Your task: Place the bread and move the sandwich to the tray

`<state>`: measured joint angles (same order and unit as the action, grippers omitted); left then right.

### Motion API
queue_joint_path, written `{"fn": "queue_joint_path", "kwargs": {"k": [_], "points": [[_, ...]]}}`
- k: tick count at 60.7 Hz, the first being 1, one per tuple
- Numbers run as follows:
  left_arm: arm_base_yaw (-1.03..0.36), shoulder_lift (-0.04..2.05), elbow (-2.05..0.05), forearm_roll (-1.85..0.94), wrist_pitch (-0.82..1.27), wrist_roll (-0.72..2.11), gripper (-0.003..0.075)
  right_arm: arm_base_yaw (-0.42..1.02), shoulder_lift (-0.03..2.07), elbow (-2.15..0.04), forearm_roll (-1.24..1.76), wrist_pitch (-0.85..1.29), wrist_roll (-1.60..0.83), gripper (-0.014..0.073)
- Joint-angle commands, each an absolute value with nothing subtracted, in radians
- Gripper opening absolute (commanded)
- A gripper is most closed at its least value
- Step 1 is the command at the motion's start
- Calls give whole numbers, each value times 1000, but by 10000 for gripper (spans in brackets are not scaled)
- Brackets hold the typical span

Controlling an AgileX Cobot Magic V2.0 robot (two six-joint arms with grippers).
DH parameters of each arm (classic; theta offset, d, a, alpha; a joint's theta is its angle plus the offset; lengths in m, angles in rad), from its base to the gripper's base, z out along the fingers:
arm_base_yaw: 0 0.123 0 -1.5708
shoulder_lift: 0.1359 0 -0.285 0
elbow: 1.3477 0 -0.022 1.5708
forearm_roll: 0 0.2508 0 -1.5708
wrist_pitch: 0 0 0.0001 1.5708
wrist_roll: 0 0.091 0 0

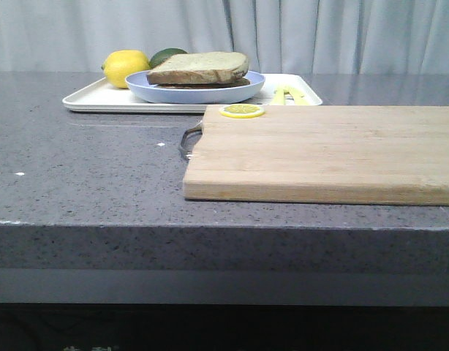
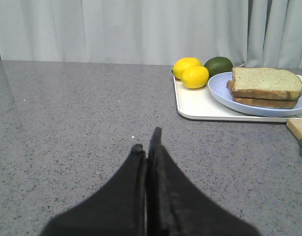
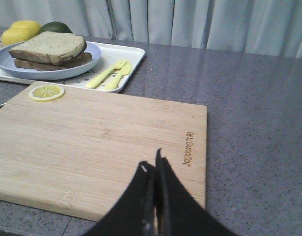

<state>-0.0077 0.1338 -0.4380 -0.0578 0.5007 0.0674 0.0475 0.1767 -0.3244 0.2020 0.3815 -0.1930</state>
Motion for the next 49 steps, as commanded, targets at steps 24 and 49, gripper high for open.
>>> {"fn": "queue_joint_path", "kwargs": {"k": [24,49], "points": [[-9,-23,-225,-71,275,59,-19,46,187,-353,207,306,-195,-60],[-9,-29,13,-71,65,59,-19,46,187,-353,207,306,-195,-60]]}}
